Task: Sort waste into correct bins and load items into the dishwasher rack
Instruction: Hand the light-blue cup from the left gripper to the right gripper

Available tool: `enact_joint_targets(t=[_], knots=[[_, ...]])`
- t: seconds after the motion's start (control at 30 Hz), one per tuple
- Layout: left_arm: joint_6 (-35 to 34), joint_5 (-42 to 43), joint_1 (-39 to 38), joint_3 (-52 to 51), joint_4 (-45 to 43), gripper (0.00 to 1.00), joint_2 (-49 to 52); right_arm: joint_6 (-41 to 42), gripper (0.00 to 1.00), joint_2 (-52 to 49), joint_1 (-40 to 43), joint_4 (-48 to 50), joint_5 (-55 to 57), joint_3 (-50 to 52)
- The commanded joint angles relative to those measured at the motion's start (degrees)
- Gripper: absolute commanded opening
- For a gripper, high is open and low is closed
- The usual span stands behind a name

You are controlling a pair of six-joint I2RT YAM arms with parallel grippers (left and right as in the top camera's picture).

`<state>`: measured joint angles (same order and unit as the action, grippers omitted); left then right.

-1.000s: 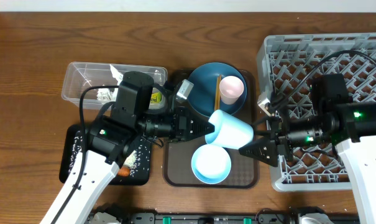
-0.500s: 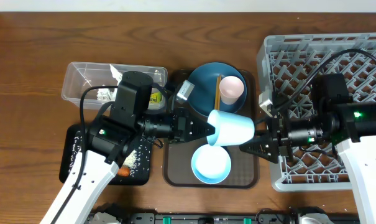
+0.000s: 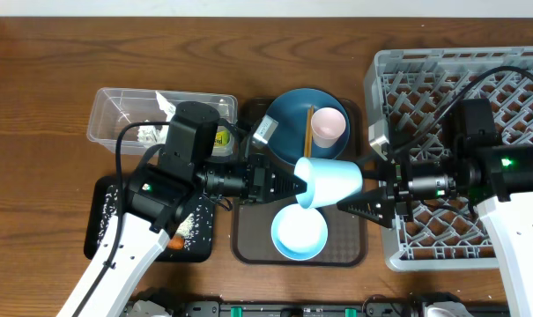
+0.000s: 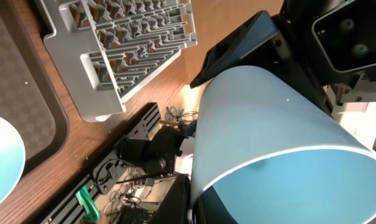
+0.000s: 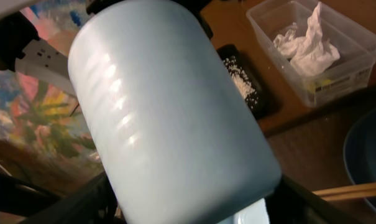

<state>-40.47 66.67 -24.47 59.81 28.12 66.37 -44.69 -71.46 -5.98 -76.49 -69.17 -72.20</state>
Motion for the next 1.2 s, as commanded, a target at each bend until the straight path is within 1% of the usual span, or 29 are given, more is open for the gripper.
enact_joint_targets(t=[0.0, 0.07, 0.33, 0.4, 0.5, 0.6, 0.73, 0.8, 0.87, 0.93, 0.97, 1.07, 1.17], knots=[[1.0, 1.7, -0.5, 0.4, 0.1, 0.06, -0.2, -0.8, 0.79, 0.3, -0.9, 1.5, -2.3, 0.1], [0.9, 1.7, -0.5, 0.4, 0.1, 0.06, -0.2, -0.8, 0.83, 0.3, -0.9, 2.4, -2.3, 0.1], [0.6, 1.7, -0.5, 0.4, 0.0, 0.06, -0.2, -0.9, 0.82, 0.3, -0.9, 3.8, -2.3, 0.1], [-1.6, 1.7, -0.5, 0.4, 0.0, 0.06, -0.2, -0.8, 0.86, 0.3, -0.9, 5.1, -2.2, 0.1], [-3.9, 1.7, -0.5, 0.4, -2.2, 0.06, -0.2, -0.8, 0.86, 0.3, -0.9, 6.0, -2.3, 0.1], [-5.6, 1.7, -0.5, 0.4, -4.3, 0.06, -0.2, -0.8, 0.82, 0.3, -0.9, 5.1, -2.3, 0.1], [-6.4, 1.7, -0.5, 0.4, -5.5, 0.06, -0.2, -0.9, 0.64, 0.3, -0.9, 5.1, -2.2, 0.1], [-6.4, 1.7, -0.5, 0.4, -5.0, 0.06, -0.2, -0.9, 0.63, 0.3, -0.9, 5.7, -2.2, 0.1], [-6.1, 1.7, -0.5, 0.4, -3.1, 0.06, -0.2, -0.8, 0.72, 0.3, -0.8, 6.8, -2.2, 0.0], [-5.0, 1.7, -0.5, 0.4, -1.0, 0.06, -0.2, -0.8, 0.79, 0.3, -0.8, 7.5, -2.3, 0.0], [-4.5, 1.7, -0.5, 0.4, -0.4, 0.06, -0.2, -0.8, 0.84, 0.3, -0.8, 7.6, -2.3, 0.0], [-4.4, 1.7, -0.5, 0.4, -0.1, 0.06, -0.2, -0.9, 0.89, 0.3, -0.8, 8.3, -2.3, 0.0], [-4.4, 2.0, -0.5, 0.4, -0.1, 0.06, -0.2, -0.9, 0.9, 0.3, -0.8, 9.0, -2.3, 0.0]])
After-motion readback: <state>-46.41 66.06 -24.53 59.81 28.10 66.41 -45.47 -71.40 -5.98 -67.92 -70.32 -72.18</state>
